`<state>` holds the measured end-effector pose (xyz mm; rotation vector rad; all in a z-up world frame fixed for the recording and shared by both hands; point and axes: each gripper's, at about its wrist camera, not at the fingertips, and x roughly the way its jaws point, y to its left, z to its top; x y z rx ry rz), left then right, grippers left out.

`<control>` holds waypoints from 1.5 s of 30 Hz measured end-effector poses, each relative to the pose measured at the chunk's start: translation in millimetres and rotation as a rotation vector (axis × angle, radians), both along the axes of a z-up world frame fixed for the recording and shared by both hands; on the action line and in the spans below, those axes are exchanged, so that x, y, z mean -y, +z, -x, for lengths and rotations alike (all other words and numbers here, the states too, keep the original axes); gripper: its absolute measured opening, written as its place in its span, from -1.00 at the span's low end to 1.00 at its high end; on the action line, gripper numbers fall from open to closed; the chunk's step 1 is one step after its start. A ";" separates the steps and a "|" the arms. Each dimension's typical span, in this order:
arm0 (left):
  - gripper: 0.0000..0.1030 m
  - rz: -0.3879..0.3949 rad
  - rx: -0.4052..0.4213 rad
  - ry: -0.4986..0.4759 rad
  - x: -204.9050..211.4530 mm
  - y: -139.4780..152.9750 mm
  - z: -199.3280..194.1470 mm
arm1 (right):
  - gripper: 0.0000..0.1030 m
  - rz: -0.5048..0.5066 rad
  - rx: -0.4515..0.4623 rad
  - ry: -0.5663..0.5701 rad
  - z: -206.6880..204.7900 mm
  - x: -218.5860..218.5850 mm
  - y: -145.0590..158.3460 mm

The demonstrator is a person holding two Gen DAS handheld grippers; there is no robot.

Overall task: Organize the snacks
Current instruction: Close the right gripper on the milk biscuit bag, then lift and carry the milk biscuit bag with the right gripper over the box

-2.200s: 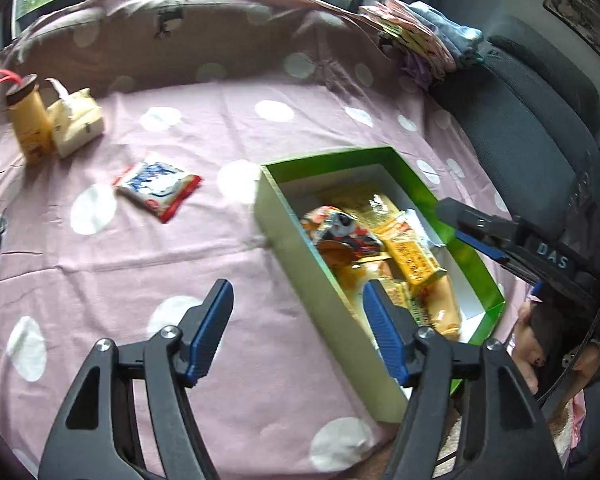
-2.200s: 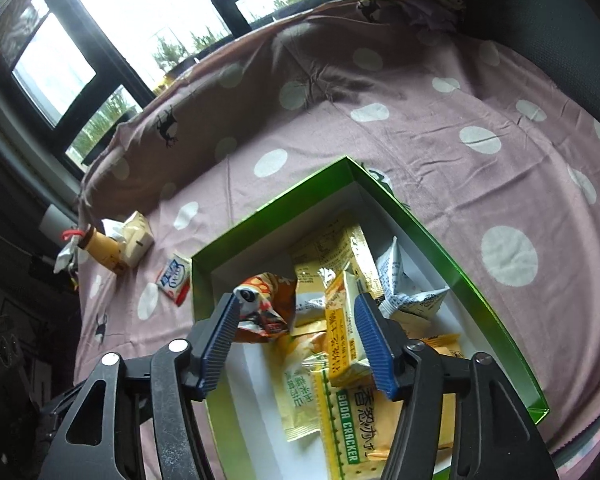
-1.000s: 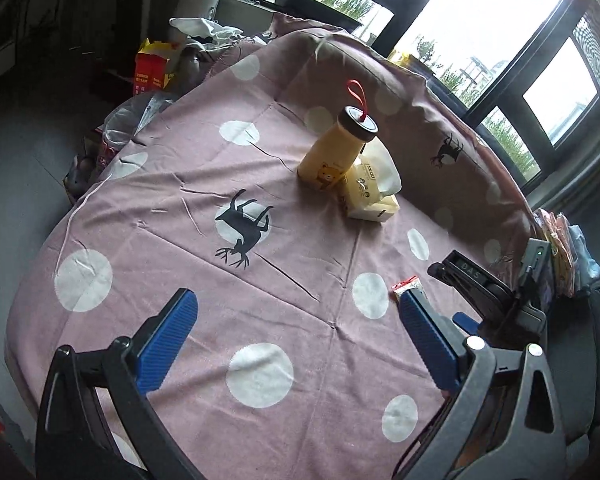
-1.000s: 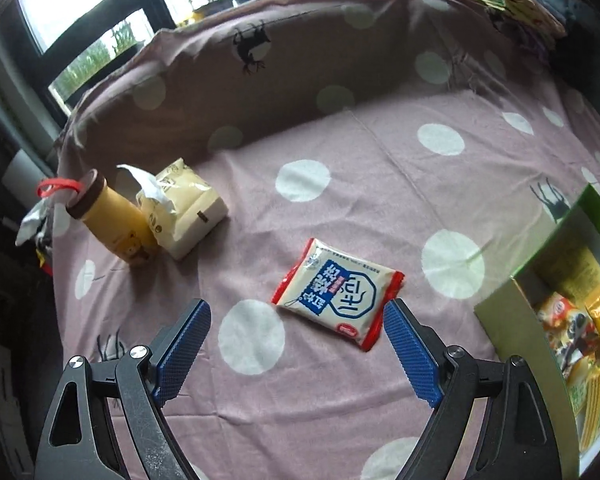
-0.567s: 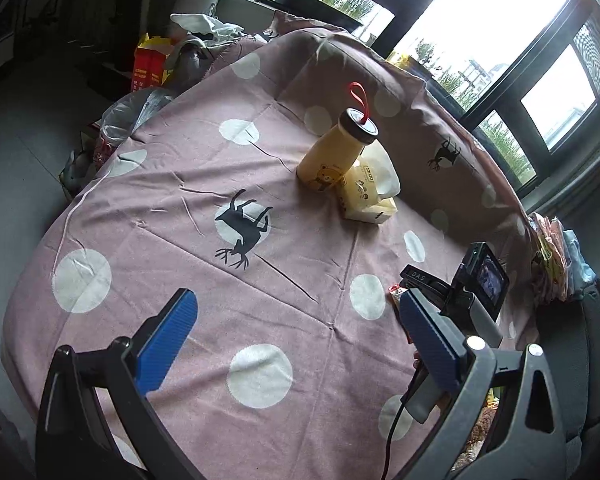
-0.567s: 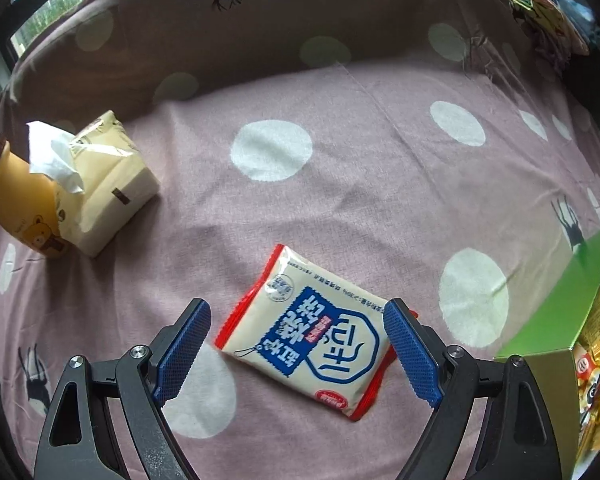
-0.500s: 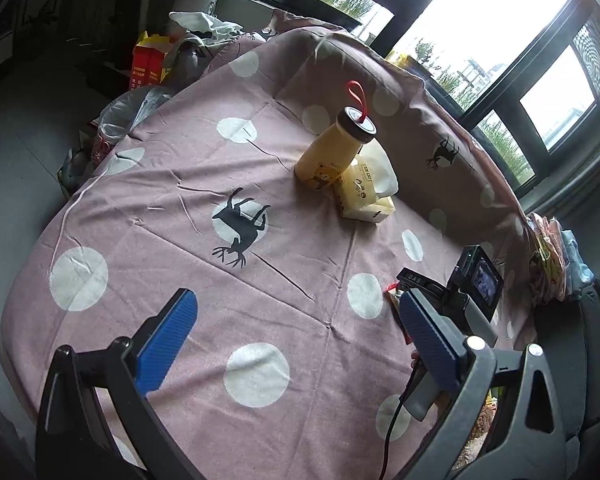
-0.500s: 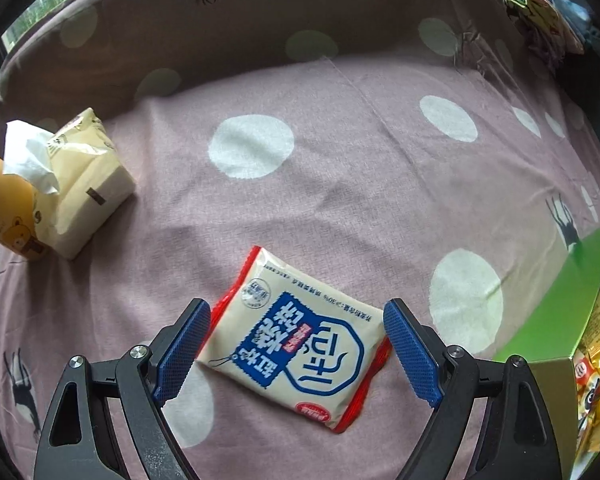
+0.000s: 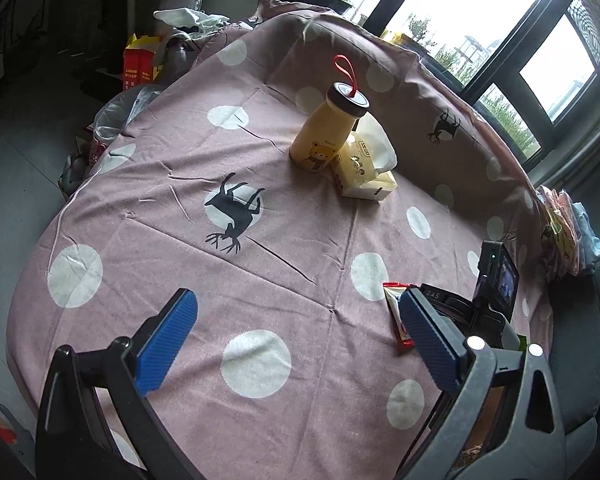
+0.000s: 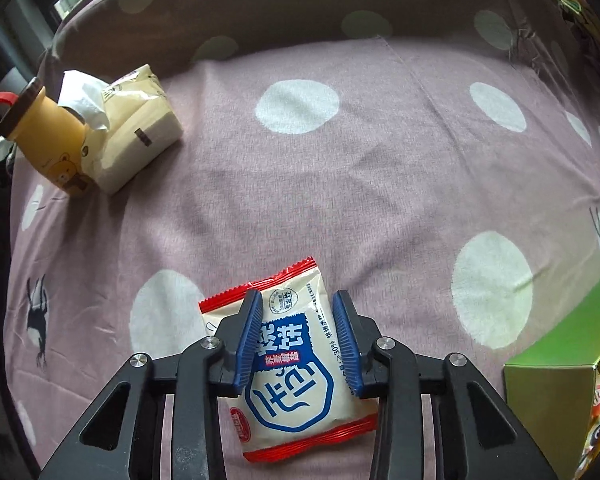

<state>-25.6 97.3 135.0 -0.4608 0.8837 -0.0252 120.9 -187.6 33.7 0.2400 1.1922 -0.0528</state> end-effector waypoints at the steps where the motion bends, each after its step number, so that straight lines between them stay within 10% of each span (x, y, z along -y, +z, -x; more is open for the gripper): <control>1: 0.97 -0.006 0.000 0.002 1.2 -0.1 0.7 | -0.40 -0.015 -0.005 0.005 5.3 1.4 1.4; 18: 0.97 -0.146 -0.078 -0.161 59.0 -21.6 13.2 | -0.45 -0.285 0.039 0.162 154.4 12.0 8.0; 22: 0.94 -0.097 -0.143 -0.224 72.5 -42.7 20.1 | 0.02 -0.269 0.127 0.174 153.1 23.9 22.3; 27: 0.59 0.053 -0.255 -0.351 97.1 -72.7 29.4 | 0.08 -0.332 0.106 0.170 152.9 36.1 20.3; 33: 0.19 -0.005 -0.353 -0.380 126.5 -106.3 42.5 | 0.08 -0.385 0.075 0.207 150.3 28.8 7.6; 45: -0.17 -0.059 -0.294 -0.412 158.8 -110.9 42.7 | -0.14 -0.503 -0.007 0.215 145.8 19.6 -21.6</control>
